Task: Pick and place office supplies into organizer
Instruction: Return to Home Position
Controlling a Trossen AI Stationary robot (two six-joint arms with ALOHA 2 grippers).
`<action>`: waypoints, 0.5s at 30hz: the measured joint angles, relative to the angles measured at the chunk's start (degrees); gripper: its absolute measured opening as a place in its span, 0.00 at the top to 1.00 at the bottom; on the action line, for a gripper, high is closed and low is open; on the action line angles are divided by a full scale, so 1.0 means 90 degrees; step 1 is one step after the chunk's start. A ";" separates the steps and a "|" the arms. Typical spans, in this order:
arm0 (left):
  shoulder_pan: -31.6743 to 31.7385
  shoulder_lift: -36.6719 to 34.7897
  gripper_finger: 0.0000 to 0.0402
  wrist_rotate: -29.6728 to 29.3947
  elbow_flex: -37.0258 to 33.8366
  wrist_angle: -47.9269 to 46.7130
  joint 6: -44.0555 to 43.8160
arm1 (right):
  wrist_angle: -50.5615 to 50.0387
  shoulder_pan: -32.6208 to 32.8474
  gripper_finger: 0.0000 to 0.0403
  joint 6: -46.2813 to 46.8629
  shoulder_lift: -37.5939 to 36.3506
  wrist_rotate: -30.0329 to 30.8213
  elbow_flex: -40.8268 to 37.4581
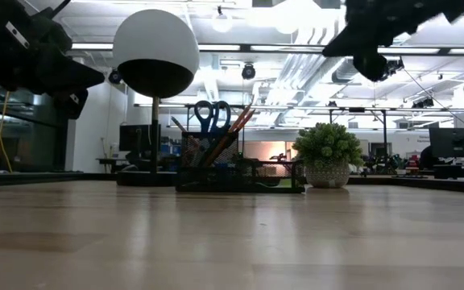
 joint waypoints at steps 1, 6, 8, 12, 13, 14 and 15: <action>0.0000 0.0000 1.00 0.0000 0.0000 0.0000 0.0000 | 0.0577 0.0102 1.00 0.0188 -0.0180 0.0069 -0.0333; 0.0000 0.0000 1.00 0.0000 0.0000 0.0002 0.0000 | 0.3542 0.0671 1.00 0.0690 -0.0666 0.0510 -0.1813; 0.0000 0.0000 1.00 0.0000 0.0000 0.0002 0.0000 | 0.4186 0.0922 1.00 0.0804 -0.0750 0.0825 -0.2244; 0.0000 0.0000 1.00 0.0000 0.0000 0.0002 0.0000 | 0.4892 0.1457 1.00 0.0867 -0.0932 0.1249 -0.2843; 0.0000 0.0000 1.00 0.0000 0.0000 0.0002 0.0000 | 0.4934 0.1584 1.00 0.0862 -0.1003 0.1371 -0.2945; 0.0000 0.0000 1.00 0.0000 0.0000 0.0002 0.0000 | 0.4927 0.1696 1.00 0.0827 -0.1091 0.1514 -0.3020; 0.0000 0.0000 1.00 0.0000 0.0000 0.0002 0.0000 | 0.4937 0.1795 1.00 0.0752 -0.1206 0.1636 -0.3077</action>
